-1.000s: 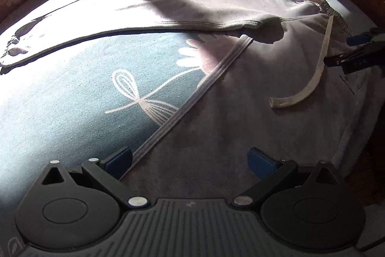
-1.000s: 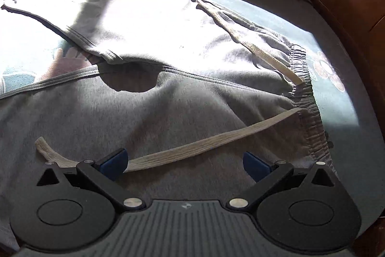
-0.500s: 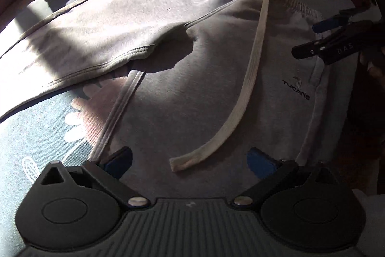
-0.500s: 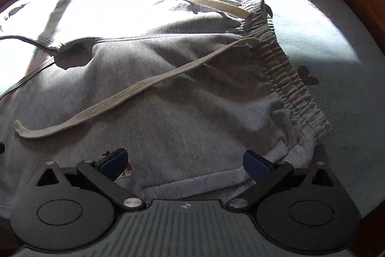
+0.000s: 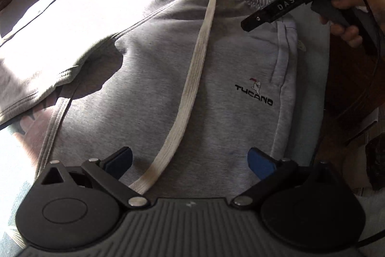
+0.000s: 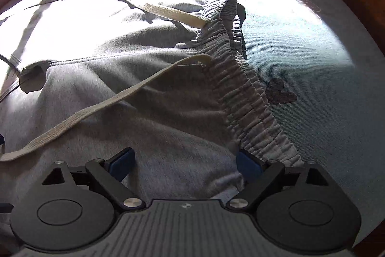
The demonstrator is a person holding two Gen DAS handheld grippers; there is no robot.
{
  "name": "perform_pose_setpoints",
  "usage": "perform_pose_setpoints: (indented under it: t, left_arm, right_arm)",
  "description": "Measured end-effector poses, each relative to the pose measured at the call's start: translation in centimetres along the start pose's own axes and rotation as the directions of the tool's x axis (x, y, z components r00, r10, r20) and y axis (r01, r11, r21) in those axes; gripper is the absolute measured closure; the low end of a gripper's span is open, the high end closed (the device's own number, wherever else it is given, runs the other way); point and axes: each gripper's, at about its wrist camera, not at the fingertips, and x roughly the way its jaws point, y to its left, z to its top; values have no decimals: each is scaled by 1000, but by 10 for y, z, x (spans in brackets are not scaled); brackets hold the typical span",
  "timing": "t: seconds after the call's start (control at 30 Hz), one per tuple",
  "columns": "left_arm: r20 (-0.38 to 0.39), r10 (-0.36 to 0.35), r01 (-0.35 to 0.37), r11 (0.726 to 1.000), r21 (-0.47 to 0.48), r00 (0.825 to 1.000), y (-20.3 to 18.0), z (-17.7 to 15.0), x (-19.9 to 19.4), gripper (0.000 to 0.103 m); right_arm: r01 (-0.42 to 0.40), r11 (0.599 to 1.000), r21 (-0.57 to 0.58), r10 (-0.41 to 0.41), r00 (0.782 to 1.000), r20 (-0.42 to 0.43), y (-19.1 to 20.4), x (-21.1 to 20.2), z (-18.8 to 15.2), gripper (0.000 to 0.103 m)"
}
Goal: Fold clothes
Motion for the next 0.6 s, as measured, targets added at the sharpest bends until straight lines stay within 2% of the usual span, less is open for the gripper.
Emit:
perform_pose_setpoints:
  t: [0.13, 0.23, 0.27, 0.33, 0.4, 0.5, 0.6]
  left_arm:
    - [36, -22, 20, 999, 43, 999, 4, 4, -10, 2]
    - [71, -38, 34, 997, 63, 997, 8, 7, -17, 2]
    - [79, -41, 36, 997, 67, 996, 10, 9, -16, 2]
    - [94, -48, 41, 996, 77, 994, 11, 14, -15, 2]
    - [109, -45, 35, 995, 89, 993, 12, 23, -8, 2]
    - [121, -31, 20, 996, 87, 992, 12, 37, 6, 2]
    - [135, -13, 2, 997, 78, 991, 8, 55, 23, 2]
  right_arm:
    - [57, 998, 33, -58, 997, 49, -4, -11, 30, 23]
    - [126, 992, 22, -127, 989, 73, -3, -7, 50, 34]
    - [131, 991, 30, -133, 988, 84, -3, -7, 55, 39]
    - [132, 991, 31, -134, 986, 100, 1, -7, 61, 42]
    - [117, 993, -21, -113, 984, 137, 16, -13, 64, 42]
    - [8, 994, -106, 10, 986, 165, 38, -16, 68, 41]
    - [-67, 979, -191, 95, 985, 141, 56, 1, 73, 41]
